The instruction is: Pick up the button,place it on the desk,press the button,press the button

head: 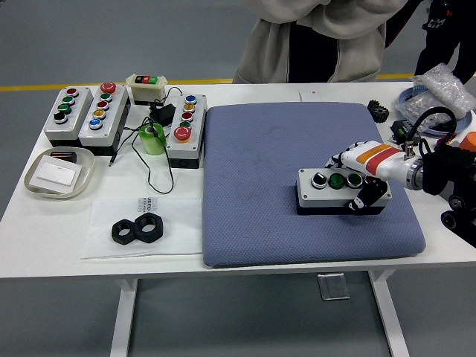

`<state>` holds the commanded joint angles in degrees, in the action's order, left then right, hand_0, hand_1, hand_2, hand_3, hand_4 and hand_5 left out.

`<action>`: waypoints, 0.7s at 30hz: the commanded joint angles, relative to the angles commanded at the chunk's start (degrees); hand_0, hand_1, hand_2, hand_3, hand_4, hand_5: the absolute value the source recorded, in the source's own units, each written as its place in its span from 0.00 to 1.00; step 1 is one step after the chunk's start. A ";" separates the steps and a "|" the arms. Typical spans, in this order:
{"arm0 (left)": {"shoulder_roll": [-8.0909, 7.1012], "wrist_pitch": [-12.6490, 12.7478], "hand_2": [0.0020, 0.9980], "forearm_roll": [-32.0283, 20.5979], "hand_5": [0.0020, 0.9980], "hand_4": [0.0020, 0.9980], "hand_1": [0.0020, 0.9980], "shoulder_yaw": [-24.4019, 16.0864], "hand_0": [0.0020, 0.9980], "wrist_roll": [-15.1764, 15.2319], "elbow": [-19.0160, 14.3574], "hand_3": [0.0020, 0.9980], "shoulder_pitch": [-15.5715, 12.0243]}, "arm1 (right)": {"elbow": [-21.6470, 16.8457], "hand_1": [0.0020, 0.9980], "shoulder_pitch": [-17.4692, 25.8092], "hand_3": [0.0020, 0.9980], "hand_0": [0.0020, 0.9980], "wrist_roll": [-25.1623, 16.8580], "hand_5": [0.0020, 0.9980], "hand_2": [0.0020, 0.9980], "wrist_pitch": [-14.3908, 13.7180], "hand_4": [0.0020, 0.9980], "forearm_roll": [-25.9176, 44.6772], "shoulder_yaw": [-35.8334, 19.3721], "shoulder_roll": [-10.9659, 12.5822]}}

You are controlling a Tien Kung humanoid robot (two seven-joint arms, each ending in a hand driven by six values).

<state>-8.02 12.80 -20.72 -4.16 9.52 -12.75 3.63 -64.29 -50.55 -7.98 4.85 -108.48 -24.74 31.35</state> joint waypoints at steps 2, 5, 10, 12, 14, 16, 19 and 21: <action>-0.01 0.01 0.90 0.05 1.00 0.65 0.83 -0.03 0.72 -0.01 0.00 0.83 -0.02 | -0.09 0.59 -0.13 0.80 0.92 -0.10 0.00 0.59 0.15 0.89 -0.16 0.20 0.09; -0.07 0.03 0.90 0.25 1.00 0.65 0.83 -0.13 0.72 -0.04 0.01 0.83 -0.03 | -0.50 0.59 -0.55 0.80 0.92 -0.37 0.00 0.59 0.41 0.89 -0.74 0.93 0.39; -0.11 0.02 0.90 0.11 1.00 0.65 0.83 -0.03 0.72 0.01 0.01 0.83 -0.02 | -0.98 0.60 -0.98 0.81 0.92 -0.92 0.00 0.60 0.36 0.89 -2.38 1.24 0.51; -0.11 0.02 0.90 0.04 1.00 0.65 0.83 0.01 0.72 0.02 0.00 0.83 -0.01 | -0.94 0.60 -1.02 0.81 0.92 -1.16 0.00 0.60 0.33 0.89 -2.66 1.09 0.43; -0.11 0.02 0.90 -0.04 1.00 0.65 0.83 0.06 0.72 0.04 0.00 0.83 0.01 | -0.86 0.65 -1.05 0.86 0.94 -1.26 0.00 0.64 0.42 0.90 -3.03 1.01 0.34; -0.11 0.02 0.90 -0.06 1.00 0.65 0.83 0.07 0.72 0.04 0.00 0.83 0.02 | -0.84 0.65 -1.05 0.86 0.94 -1.27 0.00 0.64 0.45 0.90 -3.13 0.99 0.32; -0.09 0.00 0.90 -0.32 1.00 0.65 0.83 0.24 0.72 0.11 -0.01 0.83 0.03 | -0.59 0.65 -0.90 0.86 0.94 0.34 0.00 0.64 2.56 0.90 -2.72 0.52 0.23; -0.10 -0.03 0.90 -0.54 1.00 0.65 0.83 0.42 0.72 0.18 -0.04 0.83 0.10 | -0.32 0.70 -0.83 0.95 0.96 0.57 0.00 0.74 3.65 0.91 -1.81 0.32 0.27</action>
<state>-8.13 12.77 -21.26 -3.74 9.70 -12.78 3.73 -64.61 -51.38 -7.41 8.50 -110.29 -24.42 31.62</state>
